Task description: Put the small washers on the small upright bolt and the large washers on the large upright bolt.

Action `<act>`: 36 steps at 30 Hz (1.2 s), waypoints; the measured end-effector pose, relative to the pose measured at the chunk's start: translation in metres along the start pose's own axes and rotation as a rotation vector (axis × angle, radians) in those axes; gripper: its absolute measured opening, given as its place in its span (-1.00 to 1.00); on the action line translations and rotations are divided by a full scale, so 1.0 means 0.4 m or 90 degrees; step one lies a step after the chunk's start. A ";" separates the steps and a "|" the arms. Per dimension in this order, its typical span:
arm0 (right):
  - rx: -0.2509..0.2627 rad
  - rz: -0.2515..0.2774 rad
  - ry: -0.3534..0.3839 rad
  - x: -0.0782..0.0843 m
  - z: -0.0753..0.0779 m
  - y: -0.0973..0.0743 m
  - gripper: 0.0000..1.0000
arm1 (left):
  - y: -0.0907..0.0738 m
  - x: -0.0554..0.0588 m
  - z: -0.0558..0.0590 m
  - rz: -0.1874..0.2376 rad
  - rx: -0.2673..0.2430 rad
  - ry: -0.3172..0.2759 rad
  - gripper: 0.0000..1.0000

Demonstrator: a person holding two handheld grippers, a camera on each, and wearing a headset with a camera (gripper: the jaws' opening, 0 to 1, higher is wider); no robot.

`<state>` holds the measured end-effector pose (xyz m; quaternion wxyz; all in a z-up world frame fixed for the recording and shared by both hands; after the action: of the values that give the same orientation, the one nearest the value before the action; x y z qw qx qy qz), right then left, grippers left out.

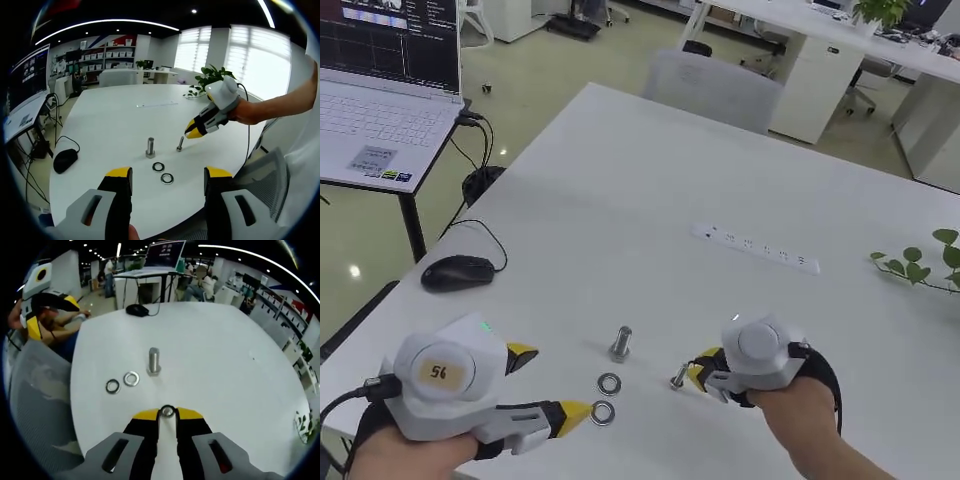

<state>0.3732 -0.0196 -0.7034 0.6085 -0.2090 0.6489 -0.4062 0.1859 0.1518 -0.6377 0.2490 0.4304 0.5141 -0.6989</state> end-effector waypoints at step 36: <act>-0.015 -0.061 -0.038 -0.005 0.003 0.027 -0.73 | 0.000 -0.003 0.000 -0.002 0.003 0.003 0.14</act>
<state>0.3771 -0.0123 -0.7106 0.6052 -0.2590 0.6242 -0.4208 0.1864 0.1516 -0.6367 0.2459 0.4316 0.5138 -0.6994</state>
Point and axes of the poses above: the centre of the closed fingertips' face, and the gripper's own axes: y roughly forward along the fingers, z roughly to its right, x roughly out of its underside, the point moved 6 cm from there along -y, roughly backward along the fingers, and after that the axes turned 4 degrees about y, right-handed, at the moved point
